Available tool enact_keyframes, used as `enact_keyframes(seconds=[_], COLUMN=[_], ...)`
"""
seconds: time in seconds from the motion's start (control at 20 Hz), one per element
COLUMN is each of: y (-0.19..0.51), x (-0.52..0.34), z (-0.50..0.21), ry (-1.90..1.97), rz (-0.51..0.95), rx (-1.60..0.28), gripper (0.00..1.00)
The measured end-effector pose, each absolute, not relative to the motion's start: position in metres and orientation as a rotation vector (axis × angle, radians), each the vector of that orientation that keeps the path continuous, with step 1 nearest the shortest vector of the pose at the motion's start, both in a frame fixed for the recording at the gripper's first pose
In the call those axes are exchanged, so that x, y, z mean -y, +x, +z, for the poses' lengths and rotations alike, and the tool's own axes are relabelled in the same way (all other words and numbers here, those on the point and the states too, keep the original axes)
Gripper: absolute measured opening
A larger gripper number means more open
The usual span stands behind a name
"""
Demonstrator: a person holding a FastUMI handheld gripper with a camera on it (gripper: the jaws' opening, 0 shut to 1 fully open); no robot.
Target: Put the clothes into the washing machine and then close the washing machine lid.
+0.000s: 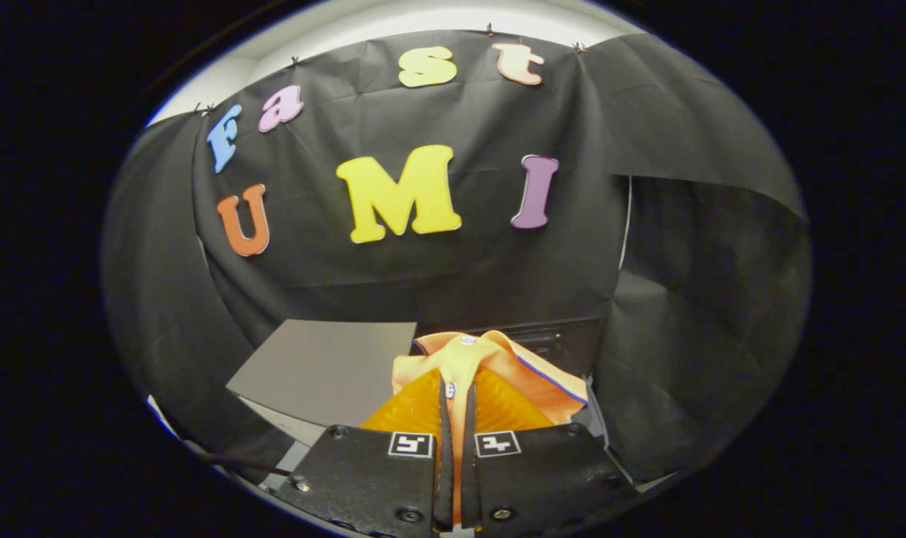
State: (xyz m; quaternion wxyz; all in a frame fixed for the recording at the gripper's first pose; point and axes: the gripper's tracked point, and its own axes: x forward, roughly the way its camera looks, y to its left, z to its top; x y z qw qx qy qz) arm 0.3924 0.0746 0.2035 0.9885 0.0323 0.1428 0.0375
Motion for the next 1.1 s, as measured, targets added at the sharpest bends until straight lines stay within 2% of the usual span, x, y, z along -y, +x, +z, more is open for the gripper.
enact_keyframes(seconds=[0.35, 0.8, 1.1], y=[0.435, 0.523, 0.553], x=[-0.032, -0.015, -0.002], z=[0.168, 0.062, -0.005], ry=[0.023, 0.007, 0.012], rz=[0.065, 0.134, 0.167], rx=[-0.361, -0.583, -0.74], gripper=[0.08, 0.07, 0.07])
